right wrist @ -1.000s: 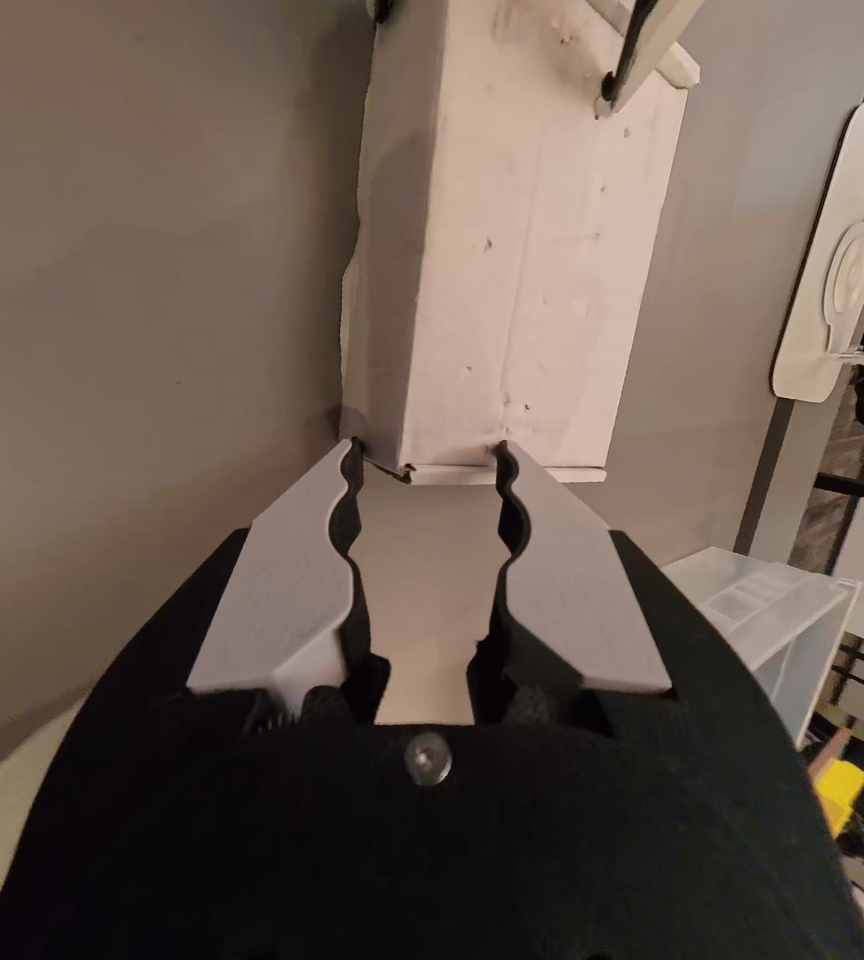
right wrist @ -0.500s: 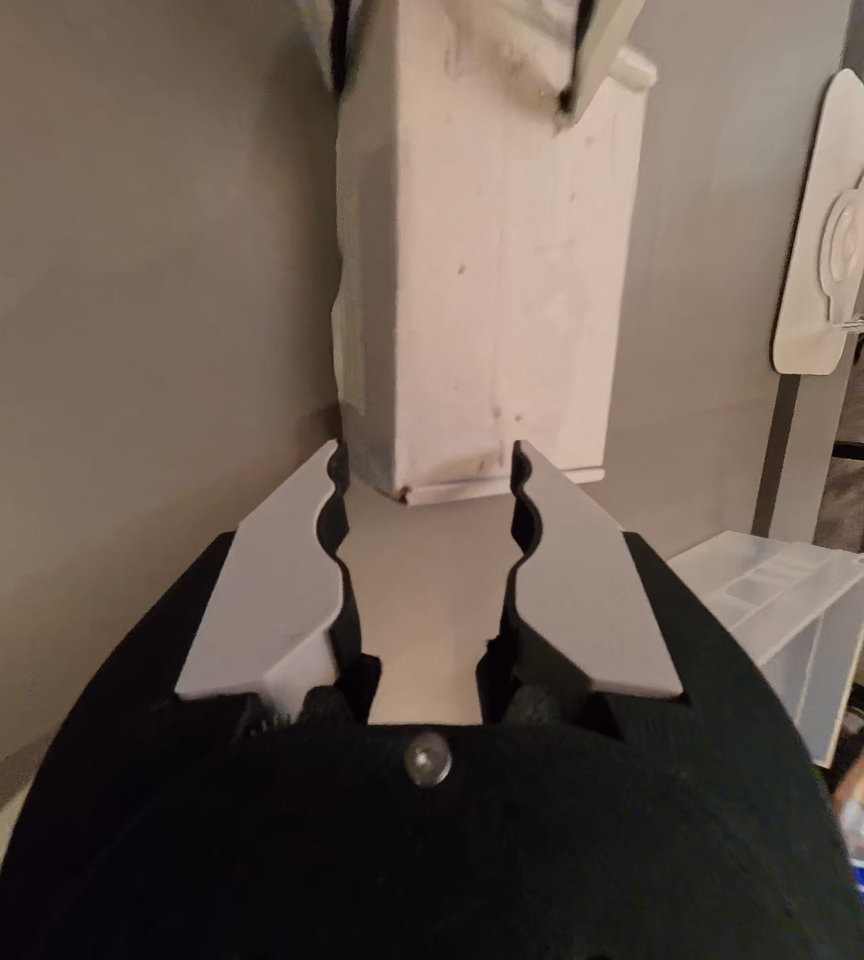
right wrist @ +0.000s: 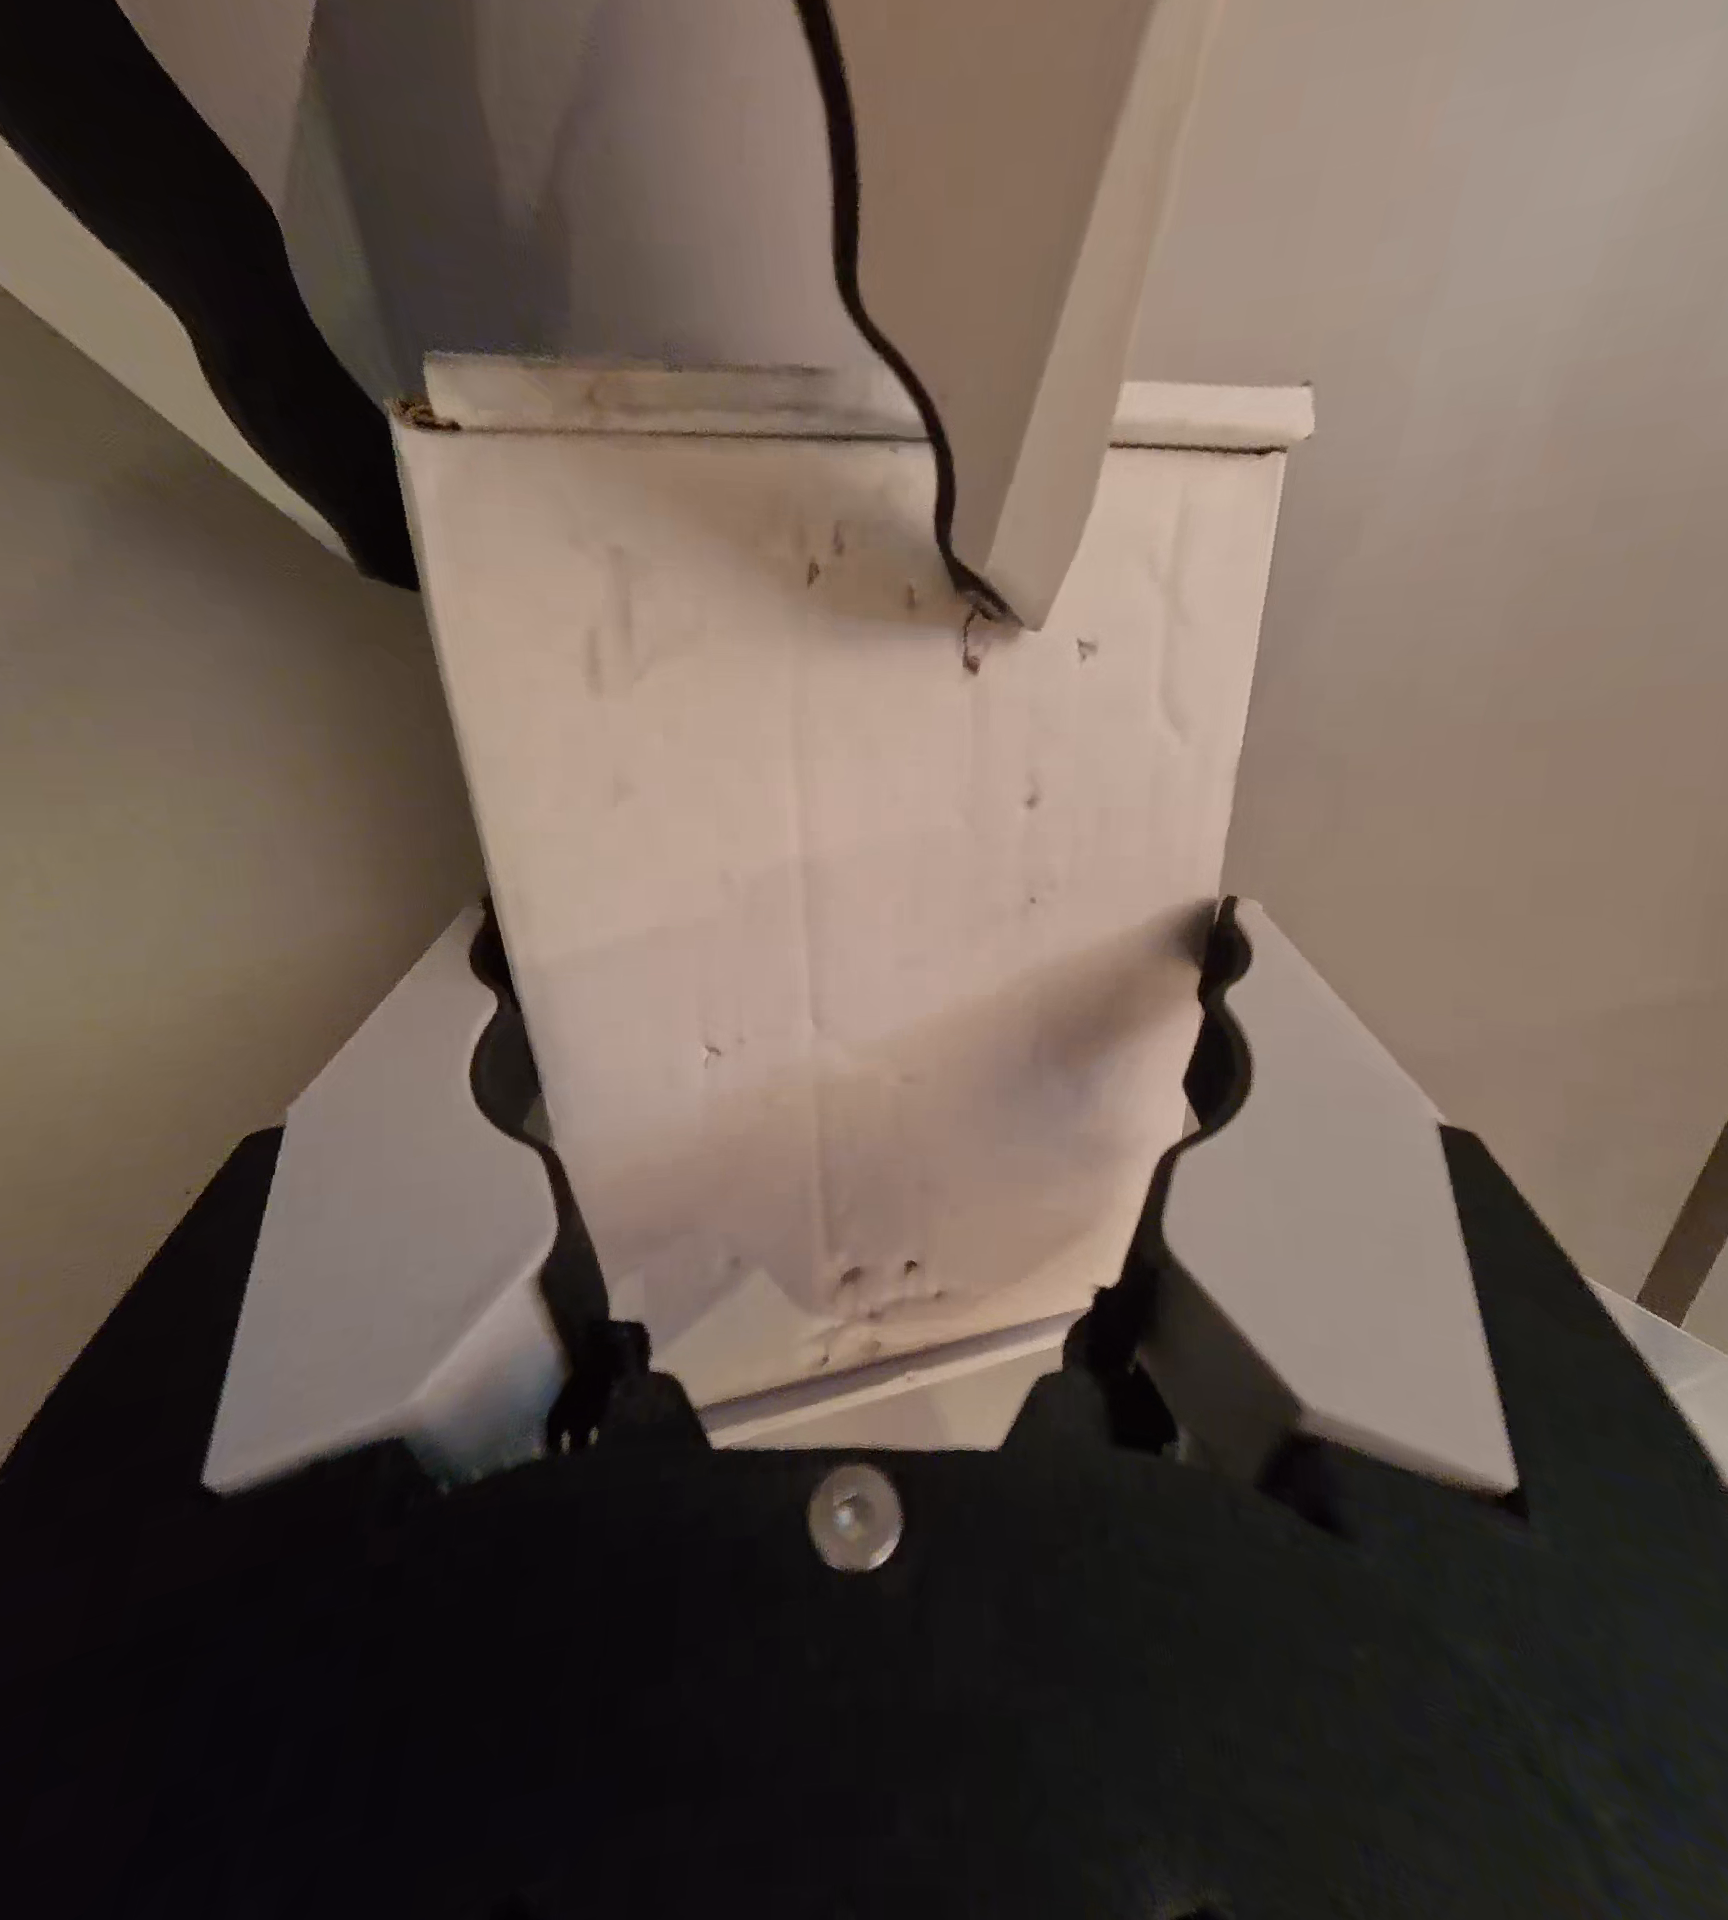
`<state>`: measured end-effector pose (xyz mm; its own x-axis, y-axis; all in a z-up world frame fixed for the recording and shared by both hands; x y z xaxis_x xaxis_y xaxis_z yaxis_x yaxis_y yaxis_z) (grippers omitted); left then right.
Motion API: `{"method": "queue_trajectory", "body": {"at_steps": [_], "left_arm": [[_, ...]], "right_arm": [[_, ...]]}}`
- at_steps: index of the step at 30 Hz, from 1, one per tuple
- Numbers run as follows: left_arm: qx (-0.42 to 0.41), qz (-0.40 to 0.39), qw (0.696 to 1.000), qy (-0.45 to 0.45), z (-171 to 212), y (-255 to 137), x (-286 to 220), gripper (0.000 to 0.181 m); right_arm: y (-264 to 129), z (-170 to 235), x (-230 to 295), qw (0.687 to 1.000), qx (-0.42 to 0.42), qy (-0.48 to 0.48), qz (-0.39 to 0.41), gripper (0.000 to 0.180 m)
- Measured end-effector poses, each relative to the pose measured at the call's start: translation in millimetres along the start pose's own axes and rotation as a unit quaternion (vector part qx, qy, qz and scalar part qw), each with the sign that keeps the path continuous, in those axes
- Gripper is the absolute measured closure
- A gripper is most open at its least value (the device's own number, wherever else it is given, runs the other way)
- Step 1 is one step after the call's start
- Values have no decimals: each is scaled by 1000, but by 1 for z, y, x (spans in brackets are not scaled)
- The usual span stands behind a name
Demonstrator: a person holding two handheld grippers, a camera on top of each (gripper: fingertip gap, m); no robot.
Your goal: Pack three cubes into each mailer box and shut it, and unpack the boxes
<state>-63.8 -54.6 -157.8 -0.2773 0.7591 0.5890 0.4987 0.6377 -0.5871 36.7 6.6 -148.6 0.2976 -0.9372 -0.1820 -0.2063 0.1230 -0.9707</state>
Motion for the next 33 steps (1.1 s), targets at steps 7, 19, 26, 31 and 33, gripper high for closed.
{"method": "queue_trajectory", "body": {"at_steps": [7, 19, 26, 31, 33], "left_arm": [[-31, -2, 999, -25, 3, -5, 7, 101], [-153, -120, 956, -219, 5, -47, 57, 132], [-122, -122, 964, -203, 5, -24, 47, 161], [-89, -87, 973, -193, 8, -6, 37, 153], [-82, -78, 975, -191, 8, -1, 35, 151]], "right_arm": [[-2, 0, -2, 1000, -7, -1, -3, 55], [-106, 41, -61, 990, -82, 35, 107, 55], [-168, 148, -143, 977, 63, 50, 199, 56], [-144, 217, -186, 968, 166, 71, 176, 55], [-131, 236, -198, 965, 191, 68, 168, 55]]}}
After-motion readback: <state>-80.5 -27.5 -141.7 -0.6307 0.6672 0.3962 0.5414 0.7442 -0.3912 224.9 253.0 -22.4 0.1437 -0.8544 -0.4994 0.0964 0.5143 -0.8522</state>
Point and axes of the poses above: each gripper's, where its closed fingertips meet, y out along the fingers, z out of its underside, x = y × z across the jaws, the point moved 9 cm from there along -y, back along the fingers, and after that the axes turned 7 degrees about -z, right-handed, at the moved point
